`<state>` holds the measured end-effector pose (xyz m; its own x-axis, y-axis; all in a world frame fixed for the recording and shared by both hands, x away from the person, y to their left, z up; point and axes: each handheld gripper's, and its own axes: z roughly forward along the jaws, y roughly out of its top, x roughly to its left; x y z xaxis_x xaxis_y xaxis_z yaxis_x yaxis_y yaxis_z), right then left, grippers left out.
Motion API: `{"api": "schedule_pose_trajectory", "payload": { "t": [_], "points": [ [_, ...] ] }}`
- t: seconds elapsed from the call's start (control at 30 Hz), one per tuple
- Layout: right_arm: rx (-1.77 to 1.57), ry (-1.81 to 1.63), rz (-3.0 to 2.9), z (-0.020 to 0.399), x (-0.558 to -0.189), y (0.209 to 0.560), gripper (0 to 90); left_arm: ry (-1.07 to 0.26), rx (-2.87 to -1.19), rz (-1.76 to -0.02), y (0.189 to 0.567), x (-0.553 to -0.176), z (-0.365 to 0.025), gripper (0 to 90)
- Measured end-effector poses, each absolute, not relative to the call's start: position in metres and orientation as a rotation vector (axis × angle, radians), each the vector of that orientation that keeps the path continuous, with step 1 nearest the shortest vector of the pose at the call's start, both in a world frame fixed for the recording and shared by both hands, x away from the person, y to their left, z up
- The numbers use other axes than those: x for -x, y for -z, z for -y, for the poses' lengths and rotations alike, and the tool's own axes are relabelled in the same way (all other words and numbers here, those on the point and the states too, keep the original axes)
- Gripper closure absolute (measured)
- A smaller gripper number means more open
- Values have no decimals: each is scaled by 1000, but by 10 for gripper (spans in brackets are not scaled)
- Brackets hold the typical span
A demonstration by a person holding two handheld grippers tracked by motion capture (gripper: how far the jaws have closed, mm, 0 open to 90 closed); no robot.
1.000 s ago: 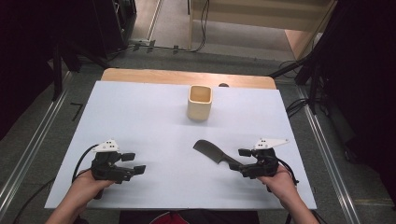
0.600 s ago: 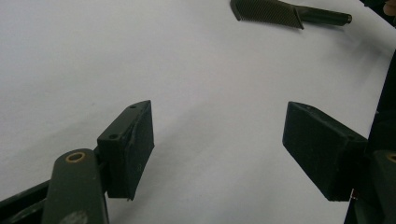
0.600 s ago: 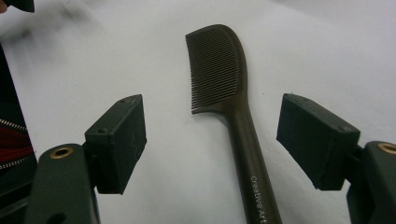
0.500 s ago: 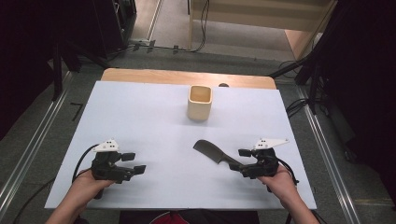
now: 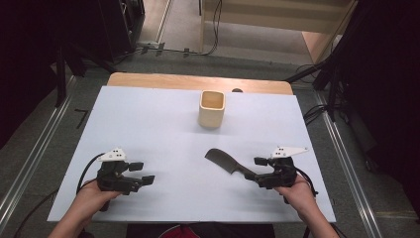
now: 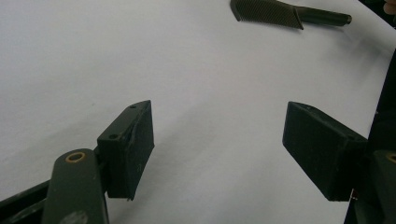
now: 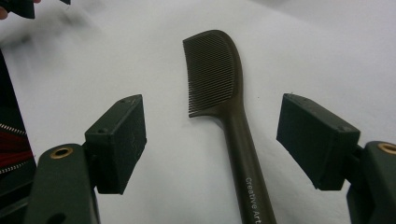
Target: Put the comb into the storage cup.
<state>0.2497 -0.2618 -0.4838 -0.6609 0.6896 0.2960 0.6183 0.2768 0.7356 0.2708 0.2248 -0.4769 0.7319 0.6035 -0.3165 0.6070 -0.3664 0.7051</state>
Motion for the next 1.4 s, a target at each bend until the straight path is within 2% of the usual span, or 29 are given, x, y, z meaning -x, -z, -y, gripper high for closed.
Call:
{"api": "schedule_pose_trajectory", "payload": {
  "t": [0.57, 1.4],
  "points": [
    [-1282, -1340, -2369, 285, -251, 479, 224, 7, -2063, -914, 477, -271, -225, 262],
    [-1237, -1335, -2407, 291, -272, 479, 223, -7, -2053, -921, 475, -274, -227, 263]
  ]
}}
